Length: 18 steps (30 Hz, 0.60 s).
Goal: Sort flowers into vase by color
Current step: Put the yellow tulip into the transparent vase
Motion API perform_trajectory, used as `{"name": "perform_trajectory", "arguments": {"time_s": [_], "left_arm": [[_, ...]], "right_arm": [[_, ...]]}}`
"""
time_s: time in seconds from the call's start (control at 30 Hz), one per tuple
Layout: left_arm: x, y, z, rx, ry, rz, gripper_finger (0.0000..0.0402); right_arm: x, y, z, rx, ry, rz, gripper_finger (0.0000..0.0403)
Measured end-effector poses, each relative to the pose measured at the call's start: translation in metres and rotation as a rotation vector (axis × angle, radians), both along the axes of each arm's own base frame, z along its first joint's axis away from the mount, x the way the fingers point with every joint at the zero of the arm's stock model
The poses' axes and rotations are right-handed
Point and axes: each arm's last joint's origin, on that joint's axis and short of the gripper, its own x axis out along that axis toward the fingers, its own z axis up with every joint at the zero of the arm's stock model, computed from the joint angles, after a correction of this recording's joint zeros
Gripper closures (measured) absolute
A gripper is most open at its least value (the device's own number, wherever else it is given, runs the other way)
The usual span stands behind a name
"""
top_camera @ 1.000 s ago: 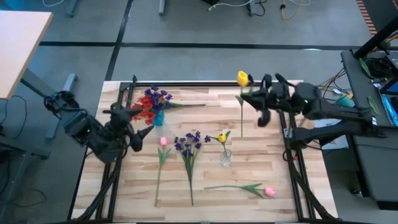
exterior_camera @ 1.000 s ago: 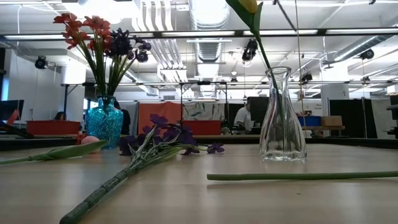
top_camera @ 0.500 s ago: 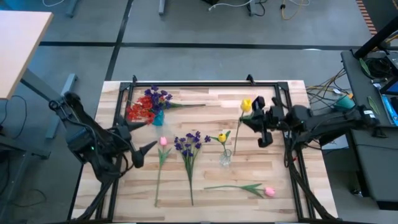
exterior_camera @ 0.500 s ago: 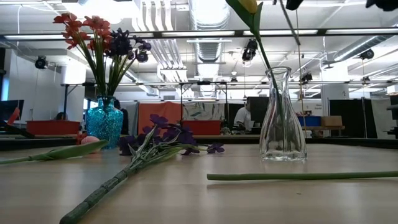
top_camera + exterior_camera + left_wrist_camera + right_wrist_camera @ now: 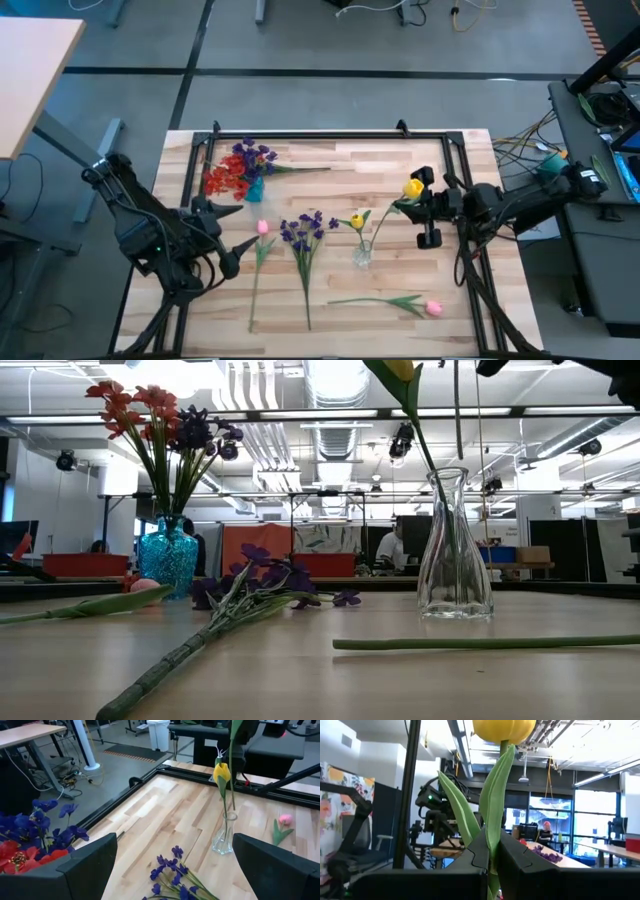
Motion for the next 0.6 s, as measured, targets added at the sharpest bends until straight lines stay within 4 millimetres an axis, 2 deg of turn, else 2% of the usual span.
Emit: {"name": "perform_trajectory", "arguments": {"time_s": [0.2,0.6], "left_arm": [[0.0,0.0,0.0,-0.003,-0.003,0.001,0.0024],[0.0,0.0,0.0,-0.003,-0.004,0.001,0.0024]], "right_arm": [[0.006,0.001,-0.011,-0.04,0.029,-0.019,0.039],[0.022,0.004,-0.021,-0.04,0.101,-0.011,0.039]]}}
